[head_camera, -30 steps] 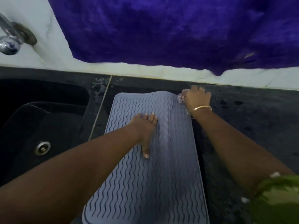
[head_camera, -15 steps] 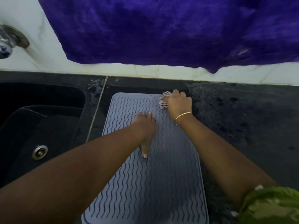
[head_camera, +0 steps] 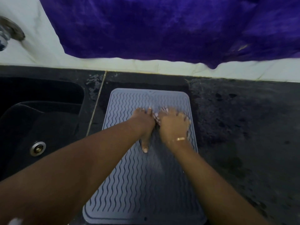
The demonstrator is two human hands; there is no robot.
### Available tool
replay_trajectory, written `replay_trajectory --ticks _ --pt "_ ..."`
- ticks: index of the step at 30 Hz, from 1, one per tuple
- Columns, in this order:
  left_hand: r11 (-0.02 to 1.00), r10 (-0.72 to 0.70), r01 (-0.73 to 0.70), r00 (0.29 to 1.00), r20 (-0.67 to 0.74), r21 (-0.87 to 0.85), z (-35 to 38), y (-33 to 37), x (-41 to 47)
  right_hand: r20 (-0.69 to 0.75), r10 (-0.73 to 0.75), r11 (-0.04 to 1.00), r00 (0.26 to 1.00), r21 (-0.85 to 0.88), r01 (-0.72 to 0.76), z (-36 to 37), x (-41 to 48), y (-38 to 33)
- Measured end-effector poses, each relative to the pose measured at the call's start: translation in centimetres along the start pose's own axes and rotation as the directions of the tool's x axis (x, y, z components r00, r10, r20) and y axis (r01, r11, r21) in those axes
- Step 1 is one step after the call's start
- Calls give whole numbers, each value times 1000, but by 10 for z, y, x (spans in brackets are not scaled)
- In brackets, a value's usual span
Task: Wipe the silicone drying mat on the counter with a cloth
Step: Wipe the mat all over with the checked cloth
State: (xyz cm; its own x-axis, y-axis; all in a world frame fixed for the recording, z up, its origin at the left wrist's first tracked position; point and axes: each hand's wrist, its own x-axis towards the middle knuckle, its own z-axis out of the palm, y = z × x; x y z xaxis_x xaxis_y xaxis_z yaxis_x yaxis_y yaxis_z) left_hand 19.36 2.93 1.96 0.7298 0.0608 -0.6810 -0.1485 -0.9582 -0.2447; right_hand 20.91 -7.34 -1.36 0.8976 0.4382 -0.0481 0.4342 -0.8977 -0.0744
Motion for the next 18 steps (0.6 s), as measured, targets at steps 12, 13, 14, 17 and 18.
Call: replay_trajectory --ticks 12,13,14,17,18 --pt "1000 -13 13 1000 6 -12 2 -2 0 24 -2 996 1000 -89 4 -9 119 36" --pt "1000 -6 6 1000 5 -18 3 -3 -1 38 -27 994 999 -109 31 -12 113 33" --pt "1000 0 0 1000 -3 -28 3 -4 -1 39 -63 990 997 -127 67 -13 99 30" --pt "998 0 -1 1000 -26 -66 7 -8 1 15 -128 984 992 -120 129 -7 32 21" --pt "997 -3 1 1000 -27 -72 8 -9 1 4 -132 986 991 -105 132 -7 5 19"
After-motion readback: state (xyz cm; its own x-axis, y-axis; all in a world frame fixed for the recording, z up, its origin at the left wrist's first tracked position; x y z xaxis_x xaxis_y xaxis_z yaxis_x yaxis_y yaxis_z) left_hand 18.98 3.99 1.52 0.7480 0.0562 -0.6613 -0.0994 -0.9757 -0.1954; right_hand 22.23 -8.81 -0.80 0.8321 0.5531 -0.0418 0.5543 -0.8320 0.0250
